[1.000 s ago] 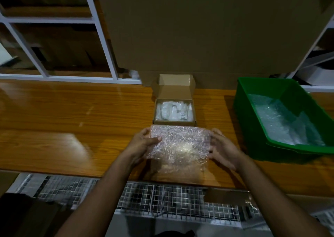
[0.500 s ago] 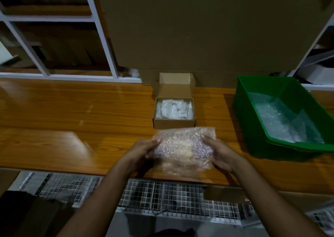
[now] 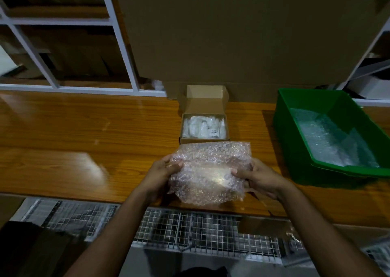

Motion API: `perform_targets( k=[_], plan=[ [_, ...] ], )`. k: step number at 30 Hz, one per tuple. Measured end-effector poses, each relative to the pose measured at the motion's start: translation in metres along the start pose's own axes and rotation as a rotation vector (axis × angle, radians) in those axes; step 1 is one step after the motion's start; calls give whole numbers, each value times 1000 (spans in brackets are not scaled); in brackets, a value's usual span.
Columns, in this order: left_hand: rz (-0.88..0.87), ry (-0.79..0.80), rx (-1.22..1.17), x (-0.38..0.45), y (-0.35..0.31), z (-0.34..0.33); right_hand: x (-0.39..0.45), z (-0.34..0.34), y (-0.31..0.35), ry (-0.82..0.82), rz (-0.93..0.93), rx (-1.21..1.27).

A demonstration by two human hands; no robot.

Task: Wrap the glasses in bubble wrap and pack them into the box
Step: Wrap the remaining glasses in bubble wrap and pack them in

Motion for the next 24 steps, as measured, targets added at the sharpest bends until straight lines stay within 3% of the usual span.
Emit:
perform_targets(
  k=[9, 19, 24],
  plan=[
    [-133, -14, 25, 0, -14, 3, -7, -3, 14, 131, 55, 98],
    [-176, -15, -23, 2, -19, 10, -12, 5, 25, -21, 192, 115],
    [-219, 36, 4, 0, -24, 9, -17, 6, 33, -50, 234, -225]
  ],
)
Point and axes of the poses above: each hand's wrist, its own x-axis towards the middle knuckle, its own z-axis out of the back of the hand, y = z × x, the point moved 3 cm from there along x, towards the middle knuckle, and after that the axes turned 12 degrees about y, right-handed, at the moved point
